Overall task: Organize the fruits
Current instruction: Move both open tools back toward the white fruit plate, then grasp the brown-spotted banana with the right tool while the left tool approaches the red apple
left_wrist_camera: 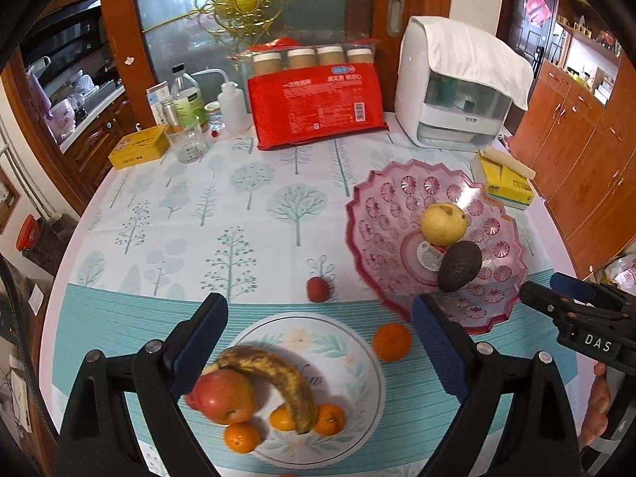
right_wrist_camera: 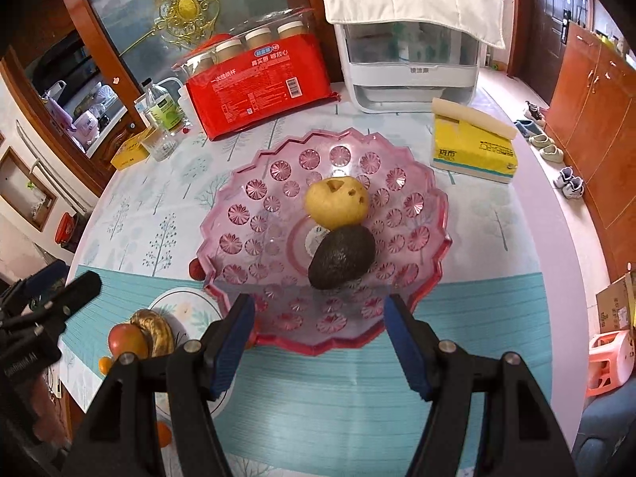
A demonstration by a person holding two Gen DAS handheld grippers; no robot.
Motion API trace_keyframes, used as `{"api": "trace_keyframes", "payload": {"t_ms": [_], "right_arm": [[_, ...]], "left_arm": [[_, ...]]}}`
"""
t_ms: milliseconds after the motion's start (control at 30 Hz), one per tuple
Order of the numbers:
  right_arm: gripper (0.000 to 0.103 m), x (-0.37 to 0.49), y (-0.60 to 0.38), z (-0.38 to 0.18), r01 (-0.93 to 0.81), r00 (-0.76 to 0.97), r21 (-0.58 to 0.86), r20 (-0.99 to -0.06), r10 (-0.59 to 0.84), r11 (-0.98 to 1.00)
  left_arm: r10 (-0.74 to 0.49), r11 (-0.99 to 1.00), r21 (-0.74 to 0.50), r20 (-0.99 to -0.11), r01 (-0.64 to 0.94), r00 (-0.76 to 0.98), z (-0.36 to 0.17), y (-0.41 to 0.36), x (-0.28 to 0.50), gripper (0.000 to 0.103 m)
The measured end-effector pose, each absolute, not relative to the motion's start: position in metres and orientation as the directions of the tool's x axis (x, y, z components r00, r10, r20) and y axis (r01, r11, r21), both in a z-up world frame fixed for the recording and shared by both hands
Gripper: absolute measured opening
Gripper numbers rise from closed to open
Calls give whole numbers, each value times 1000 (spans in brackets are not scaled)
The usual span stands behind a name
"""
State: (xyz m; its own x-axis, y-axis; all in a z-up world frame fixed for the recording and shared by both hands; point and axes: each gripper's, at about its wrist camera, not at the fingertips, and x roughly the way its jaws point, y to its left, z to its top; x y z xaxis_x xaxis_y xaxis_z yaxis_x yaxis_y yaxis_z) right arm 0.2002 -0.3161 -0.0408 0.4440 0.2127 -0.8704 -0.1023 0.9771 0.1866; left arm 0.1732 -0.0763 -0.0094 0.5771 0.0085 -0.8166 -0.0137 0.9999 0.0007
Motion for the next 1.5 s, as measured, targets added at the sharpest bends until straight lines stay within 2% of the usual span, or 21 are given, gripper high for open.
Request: {"api": "trace_keyframes", "payload": {"t_ms": [500,867,1500], "right_arm": [[68,139,-241,-20,-41,482,149,-863,150,988],[68,110,-164,-40,1,457,134,-882,119,991],[68,119,-117,-88,39,394,78,-918,56,996]], "left_arm": [[-49,999,-30,-803,42,594,12,34,133,94],[-100,992,-45,-846,117,523,-24,102,125,95],[-218,935,-98,-916,342,336,-104,76,126,95]]}}
